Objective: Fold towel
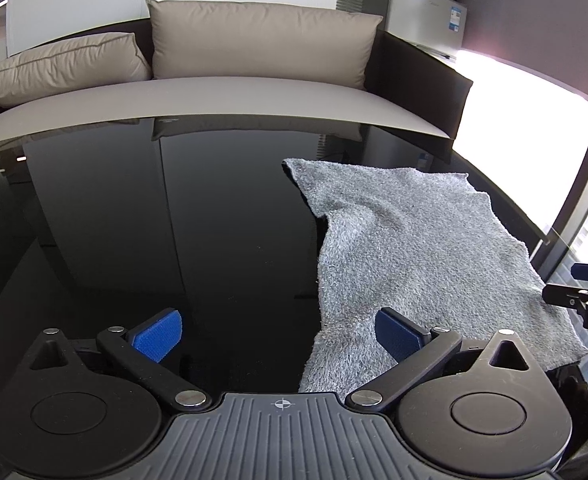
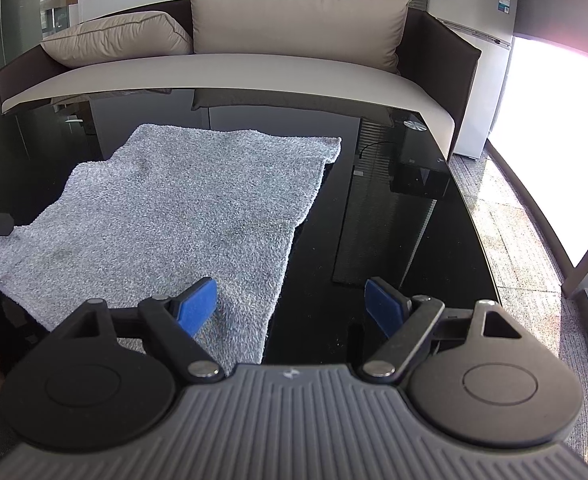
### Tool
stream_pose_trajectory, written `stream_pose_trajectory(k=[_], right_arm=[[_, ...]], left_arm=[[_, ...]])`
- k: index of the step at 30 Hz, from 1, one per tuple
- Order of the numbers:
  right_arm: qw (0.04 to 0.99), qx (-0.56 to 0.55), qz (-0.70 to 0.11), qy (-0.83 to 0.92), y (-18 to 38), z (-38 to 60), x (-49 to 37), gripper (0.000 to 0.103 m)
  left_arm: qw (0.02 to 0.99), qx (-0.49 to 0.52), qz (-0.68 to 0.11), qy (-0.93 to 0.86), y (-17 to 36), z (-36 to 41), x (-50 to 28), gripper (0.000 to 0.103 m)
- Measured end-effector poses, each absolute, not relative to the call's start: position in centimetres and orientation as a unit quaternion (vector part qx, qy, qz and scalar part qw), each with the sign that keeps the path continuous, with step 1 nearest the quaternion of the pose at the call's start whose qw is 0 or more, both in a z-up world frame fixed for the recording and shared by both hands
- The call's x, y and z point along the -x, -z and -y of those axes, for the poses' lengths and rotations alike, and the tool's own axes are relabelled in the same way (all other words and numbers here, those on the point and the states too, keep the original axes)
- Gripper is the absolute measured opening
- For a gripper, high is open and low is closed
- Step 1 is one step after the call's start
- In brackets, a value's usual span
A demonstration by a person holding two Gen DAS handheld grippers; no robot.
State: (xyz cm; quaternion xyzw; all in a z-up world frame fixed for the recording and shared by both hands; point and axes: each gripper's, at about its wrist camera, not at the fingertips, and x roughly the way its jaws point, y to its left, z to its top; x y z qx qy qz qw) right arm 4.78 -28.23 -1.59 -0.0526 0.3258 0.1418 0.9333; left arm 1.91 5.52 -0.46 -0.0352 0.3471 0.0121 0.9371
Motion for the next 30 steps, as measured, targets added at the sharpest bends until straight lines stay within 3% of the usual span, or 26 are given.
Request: stream_pose_trajectory(k=[8, 30], right_arm=[[0.937, 0.047, -0.32, -0.135, 1.5, 28.4, -4.1, 0.09], [0.926, 0.048, -0.338, -0.16, 1.8, 29.2, 1.2, 0.09]], left_arm=[[0.938, 0.039, -0.345, -0.004, 0.5, -5.0, -1.7, 0.102], [0.93, 0.018, -0.368, 0.009, 1.1, -5.5, 2.2, 0.102]])
